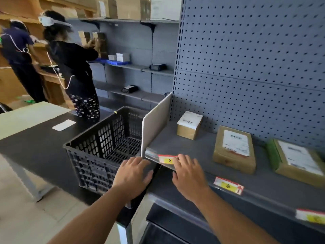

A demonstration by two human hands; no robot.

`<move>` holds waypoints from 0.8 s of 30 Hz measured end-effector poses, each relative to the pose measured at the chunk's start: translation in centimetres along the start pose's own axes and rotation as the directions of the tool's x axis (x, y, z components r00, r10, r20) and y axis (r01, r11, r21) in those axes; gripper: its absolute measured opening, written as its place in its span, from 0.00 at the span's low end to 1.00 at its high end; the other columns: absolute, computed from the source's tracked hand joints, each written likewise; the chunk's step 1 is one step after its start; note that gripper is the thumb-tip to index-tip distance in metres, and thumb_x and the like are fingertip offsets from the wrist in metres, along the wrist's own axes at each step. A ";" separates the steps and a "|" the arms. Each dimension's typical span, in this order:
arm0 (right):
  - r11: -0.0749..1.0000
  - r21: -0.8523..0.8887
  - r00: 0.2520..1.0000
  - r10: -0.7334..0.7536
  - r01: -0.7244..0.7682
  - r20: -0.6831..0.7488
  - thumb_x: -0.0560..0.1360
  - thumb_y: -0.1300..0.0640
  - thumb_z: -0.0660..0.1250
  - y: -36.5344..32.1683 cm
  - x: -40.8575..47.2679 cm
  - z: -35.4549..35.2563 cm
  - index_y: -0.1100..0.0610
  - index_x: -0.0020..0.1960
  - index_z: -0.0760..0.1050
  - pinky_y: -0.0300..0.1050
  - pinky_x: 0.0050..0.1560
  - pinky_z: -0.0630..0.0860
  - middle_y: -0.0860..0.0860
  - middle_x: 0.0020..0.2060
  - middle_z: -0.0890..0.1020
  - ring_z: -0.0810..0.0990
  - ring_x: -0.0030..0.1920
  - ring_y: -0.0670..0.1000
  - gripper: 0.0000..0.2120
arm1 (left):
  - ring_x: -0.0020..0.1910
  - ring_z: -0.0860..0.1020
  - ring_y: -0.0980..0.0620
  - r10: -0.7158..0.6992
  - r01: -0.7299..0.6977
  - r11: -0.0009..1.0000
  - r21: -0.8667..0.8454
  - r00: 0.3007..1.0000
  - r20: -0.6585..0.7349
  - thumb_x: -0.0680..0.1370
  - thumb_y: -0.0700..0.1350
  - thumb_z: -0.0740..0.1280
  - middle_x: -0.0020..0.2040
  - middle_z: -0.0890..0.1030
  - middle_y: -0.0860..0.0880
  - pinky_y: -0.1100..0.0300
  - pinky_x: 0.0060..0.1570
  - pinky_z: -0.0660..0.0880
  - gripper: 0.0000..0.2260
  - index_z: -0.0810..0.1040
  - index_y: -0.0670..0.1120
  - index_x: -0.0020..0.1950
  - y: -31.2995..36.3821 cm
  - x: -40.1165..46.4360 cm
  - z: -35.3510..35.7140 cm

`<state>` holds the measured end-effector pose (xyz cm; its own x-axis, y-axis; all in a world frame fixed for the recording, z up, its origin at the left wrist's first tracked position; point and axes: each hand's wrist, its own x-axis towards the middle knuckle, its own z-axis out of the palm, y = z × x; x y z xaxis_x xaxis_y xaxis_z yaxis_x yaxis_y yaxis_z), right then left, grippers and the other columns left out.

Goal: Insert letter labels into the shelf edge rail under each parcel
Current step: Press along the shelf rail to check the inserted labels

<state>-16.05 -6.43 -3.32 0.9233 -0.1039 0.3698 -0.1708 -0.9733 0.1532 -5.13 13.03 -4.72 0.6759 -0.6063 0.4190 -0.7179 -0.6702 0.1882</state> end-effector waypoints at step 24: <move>0.980 -0.107 0.973 0.180 -0.165 0.145 0.75 0.53 0.67 -1.7 -1.4 -0.3 0.61 0.71 0.68 0.54 0.59 0.73 0.56 0.59 0.75 0.73 0.56 0.57 0.26 | 0.54 0.75 0.47 0.344 -0.339 0.931 -0.133 0.939 0.014 0.74 0.48 0.67 0.58 0.76 0.49 0.50 0.59 0.73 0.19 0.75 0.47 0.64 0.7 5.4 3.4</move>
<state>-17.15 -4.57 -3.80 0.9175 -0.3055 0.2547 -0.3568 -0.9152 0.1873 -1.42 7.79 -5.37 0.3904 -0.8056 0.4456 -0.9198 -0.3619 0.1514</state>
